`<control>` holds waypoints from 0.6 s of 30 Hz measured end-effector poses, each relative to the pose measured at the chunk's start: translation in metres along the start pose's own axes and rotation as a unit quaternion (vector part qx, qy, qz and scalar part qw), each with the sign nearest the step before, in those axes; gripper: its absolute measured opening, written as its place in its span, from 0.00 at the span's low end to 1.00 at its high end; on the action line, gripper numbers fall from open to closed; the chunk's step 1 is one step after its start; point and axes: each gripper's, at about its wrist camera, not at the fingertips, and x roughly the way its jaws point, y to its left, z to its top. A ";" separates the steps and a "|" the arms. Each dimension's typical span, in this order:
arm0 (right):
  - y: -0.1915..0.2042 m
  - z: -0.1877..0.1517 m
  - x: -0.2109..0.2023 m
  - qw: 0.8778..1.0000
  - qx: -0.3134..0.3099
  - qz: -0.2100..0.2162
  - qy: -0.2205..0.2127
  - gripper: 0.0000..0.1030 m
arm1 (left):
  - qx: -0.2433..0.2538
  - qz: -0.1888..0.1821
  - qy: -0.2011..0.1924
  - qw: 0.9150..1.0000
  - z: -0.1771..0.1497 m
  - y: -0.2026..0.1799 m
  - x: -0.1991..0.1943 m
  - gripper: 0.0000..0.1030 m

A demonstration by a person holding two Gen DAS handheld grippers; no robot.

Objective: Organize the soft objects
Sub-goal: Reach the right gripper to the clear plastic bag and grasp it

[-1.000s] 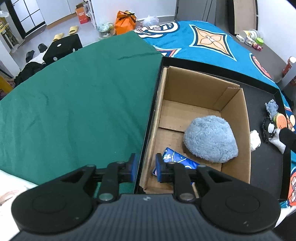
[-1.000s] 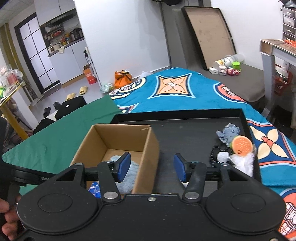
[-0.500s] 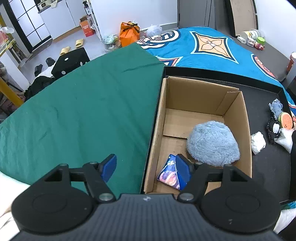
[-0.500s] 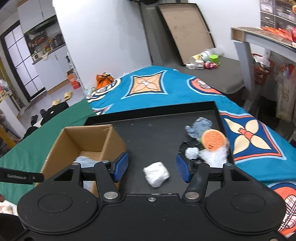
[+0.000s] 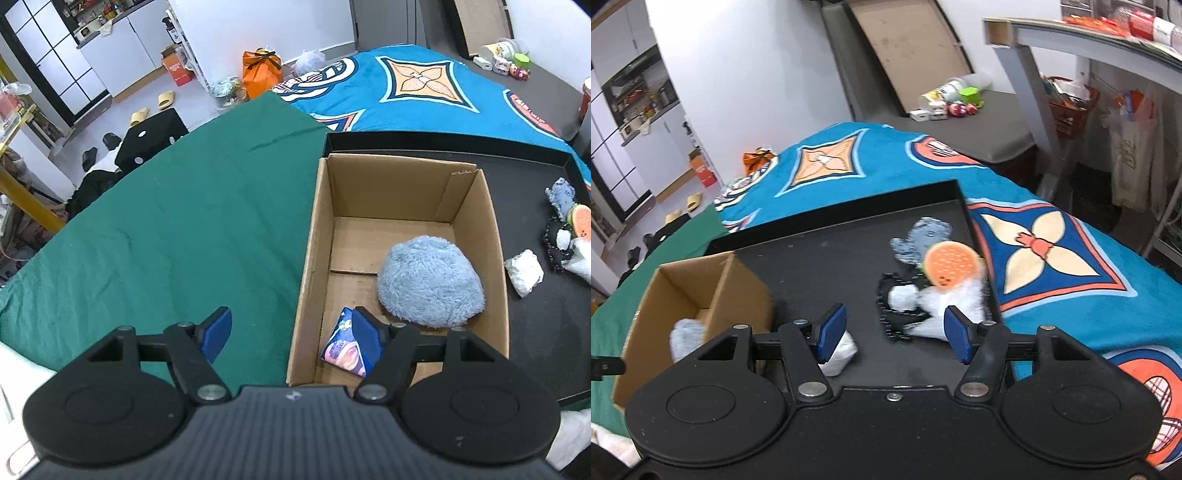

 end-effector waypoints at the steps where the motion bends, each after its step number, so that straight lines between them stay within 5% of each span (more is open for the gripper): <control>1: -0.003 0.000 0.002 1.000 0.002 -0.003 0.001 0.60 | 0.002 0.002 0.001 1.000 0.000 -0.001 0.000 0.69; 18: -0.045 -0.003 0.050 0.999 0.007 -0.026 0.030 0.60 | 0.051 0.031 0.033 0.998 0.008 -0.028 0.008 0.82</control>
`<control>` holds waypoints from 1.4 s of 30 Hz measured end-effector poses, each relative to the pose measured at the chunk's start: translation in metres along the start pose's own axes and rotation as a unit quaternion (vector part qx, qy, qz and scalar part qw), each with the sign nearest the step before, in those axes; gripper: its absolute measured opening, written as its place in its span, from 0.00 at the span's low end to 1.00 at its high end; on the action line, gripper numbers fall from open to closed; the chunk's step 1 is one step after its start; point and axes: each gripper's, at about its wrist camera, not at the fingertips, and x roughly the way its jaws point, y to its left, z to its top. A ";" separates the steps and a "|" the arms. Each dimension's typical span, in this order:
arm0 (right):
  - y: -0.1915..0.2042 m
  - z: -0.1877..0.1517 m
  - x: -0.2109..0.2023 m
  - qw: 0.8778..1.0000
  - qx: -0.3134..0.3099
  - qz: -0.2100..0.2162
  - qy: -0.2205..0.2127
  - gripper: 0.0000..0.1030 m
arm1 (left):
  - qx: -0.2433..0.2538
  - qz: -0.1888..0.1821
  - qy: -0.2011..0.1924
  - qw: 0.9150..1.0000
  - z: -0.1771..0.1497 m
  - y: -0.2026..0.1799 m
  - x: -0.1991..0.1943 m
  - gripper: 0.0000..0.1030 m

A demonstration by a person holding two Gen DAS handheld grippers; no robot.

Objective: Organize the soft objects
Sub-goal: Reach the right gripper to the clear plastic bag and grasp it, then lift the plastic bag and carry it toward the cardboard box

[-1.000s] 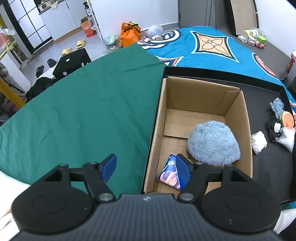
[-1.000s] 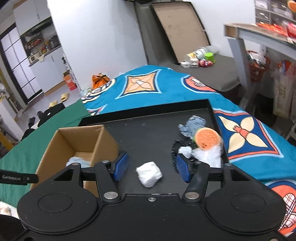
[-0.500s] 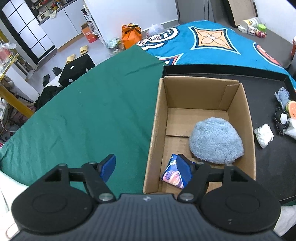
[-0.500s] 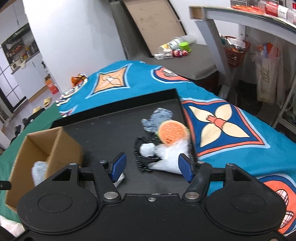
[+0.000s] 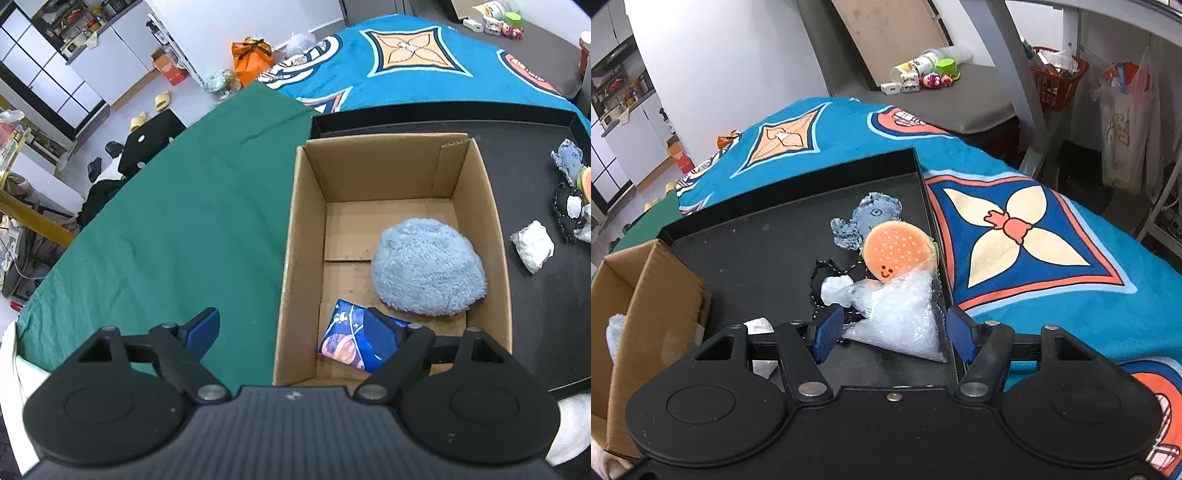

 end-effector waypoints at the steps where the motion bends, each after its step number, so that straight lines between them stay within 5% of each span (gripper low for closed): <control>1: -0.001 0.000 0.002 1.000 0.000 0.000 0.002 0.60 | 0.000 -0.001 0.002 1.000 0.001 0.000 0.001 0.82; 5: -0.003 0.000 0.008 1.000 -0.001 0.005 0.005 0.49 | 0.002 0.003 0.009 1.000 0.002 -0.003 0.003 0.84; 8: -0.005 0.000 0.014 1.000 0.000 0.006 0.011 0.28 | 0.002 0.000 0.016 1.000 0.003 -0.004 0.005 0.84; 13: -0.003 0.001 0.013 1.000 -0.005 0.011 0.013 0.16 | -0.001 0.001 0.018 1.000 0.004 -0.004 0.005 0.84; 42: 0.041 0.013 -0.057 0.999 -0.040 0.032 -0.016 0.12 | -0.066 -0.040 -0.010 0.997 -0.006 0.026 -0.003 0.84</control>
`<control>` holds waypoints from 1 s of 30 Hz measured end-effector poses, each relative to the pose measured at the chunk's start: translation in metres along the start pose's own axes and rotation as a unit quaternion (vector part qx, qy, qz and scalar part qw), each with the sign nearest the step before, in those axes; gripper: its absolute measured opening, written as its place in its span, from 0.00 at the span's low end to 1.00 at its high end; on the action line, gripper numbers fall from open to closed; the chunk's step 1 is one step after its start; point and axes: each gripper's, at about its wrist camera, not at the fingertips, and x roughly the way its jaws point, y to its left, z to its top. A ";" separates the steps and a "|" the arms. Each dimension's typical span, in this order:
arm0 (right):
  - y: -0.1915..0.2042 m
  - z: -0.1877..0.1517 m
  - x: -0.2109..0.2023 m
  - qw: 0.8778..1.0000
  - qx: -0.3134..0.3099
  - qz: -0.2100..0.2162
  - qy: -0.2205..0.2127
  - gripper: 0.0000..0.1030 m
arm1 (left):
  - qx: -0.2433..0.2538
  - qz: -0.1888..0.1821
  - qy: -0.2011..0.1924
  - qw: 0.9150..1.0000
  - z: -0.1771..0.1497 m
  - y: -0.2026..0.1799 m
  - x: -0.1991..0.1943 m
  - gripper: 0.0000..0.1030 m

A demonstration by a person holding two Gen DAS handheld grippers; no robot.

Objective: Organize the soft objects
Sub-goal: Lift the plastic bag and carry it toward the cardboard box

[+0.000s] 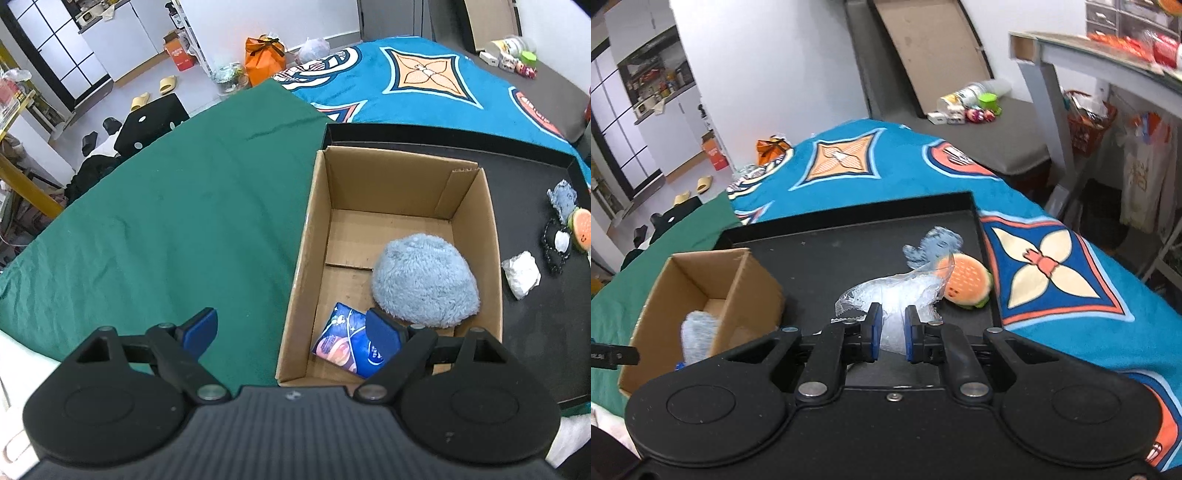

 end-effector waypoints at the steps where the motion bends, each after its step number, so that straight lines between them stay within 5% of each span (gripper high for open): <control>1: 0.003 0.001 -0.002 1.000 -0.004 0.001 -0.001 0.12 | -0.002 -0.002 -0.001 1.000 0.000 0.001 0.000 0.84; 18: 0.070 0.018 -0.024 0.997 -0.062 0.038 -0.030 0.12 | -0.036 -0.043 0.002 0.998 -0.002 0.023 0.008 0.79; 30: 0.122 0.021 -0.024 0.992 -0.100 0.069 -0.028 0.12 | -0.057 -0.074 0.009 0.996 -0.006 0.038 0.019 0.53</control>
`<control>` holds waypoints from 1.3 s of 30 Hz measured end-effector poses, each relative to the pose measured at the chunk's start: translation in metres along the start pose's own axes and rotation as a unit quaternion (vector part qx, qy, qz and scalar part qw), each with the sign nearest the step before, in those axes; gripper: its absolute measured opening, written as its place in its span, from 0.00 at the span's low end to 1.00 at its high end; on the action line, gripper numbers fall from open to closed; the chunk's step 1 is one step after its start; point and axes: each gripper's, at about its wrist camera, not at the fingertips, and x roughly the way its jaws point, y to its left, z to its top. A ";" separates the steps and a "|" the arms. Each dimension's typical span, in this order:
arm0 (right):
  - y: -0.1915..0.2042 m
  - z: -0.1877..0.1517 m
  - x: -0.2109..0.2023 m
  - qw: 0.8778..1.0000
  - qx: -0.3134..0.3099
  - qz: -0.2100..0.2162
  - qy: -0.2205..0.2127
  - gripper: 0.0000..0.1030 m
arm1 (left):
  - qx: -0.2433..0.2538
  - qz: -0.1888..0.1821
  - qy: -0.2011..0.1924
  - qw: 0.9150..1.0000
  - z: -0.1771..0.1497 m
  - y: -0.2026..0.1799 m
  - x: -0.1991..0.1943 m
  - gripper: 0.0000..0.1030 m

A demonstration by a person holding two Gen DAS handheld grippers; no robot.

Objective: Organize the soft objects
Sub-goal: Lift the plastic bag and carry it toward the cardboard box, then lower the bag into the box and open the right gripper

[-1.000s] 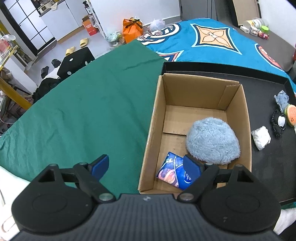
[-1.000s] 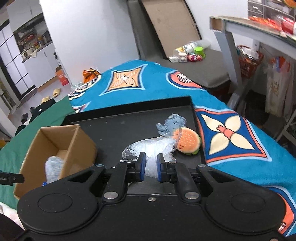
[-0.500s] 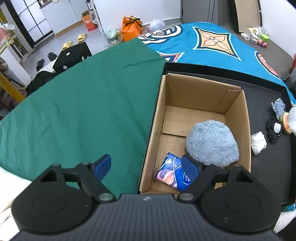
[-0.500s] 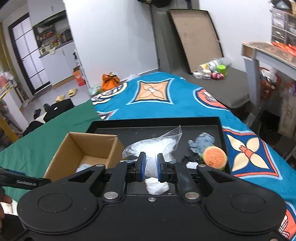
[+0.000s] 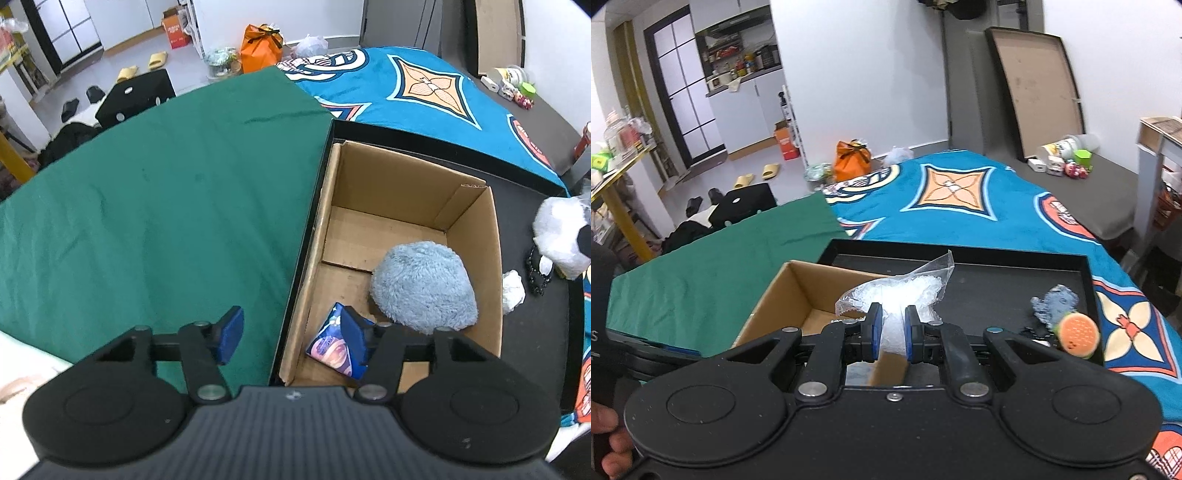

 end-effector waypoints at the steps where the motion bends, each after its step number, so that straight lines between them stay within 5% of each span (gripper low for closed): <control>1: 0.004 0.000 0.000 1.000 -0.002 0.002 0.000 0.12 | -0.003 -0.002 0.002 1.000 0.000 0.001 0.001 0.51; 17: 0.056 0.004 0.024 0.998 -0.035 0.043 0.019 0.10 | -0.025 -0.027 0.040 0.999 0.001 0.014 0.022 0.15; 23: 0.067 0.005 0.031 0.997 -0.036 0.069 0.020 0.11 | -0.027 -0.034 0.036 0.998 0.001 0.017 0.023 0.13; 32: 0.049 -0.001 0.025 0.998 -0.019 0.055 0.030 0.13 | -0.016 -0.022 0.032 0.999 0.000 0.011 0.020 0.17; 34: 0.044 -0.003 0.023 0.998 -0.015 0.049 0.032 0.22 | -0.011 -0.014 0.032 0.999 0.001 0.008 0.018 0.17; 39: 0.026 -0.010 0.017 0.999 -0.003 0.035 0.034 0.24 | -0.014 -0.007 0.027 1.000 0.000 0.007 0.014 0.23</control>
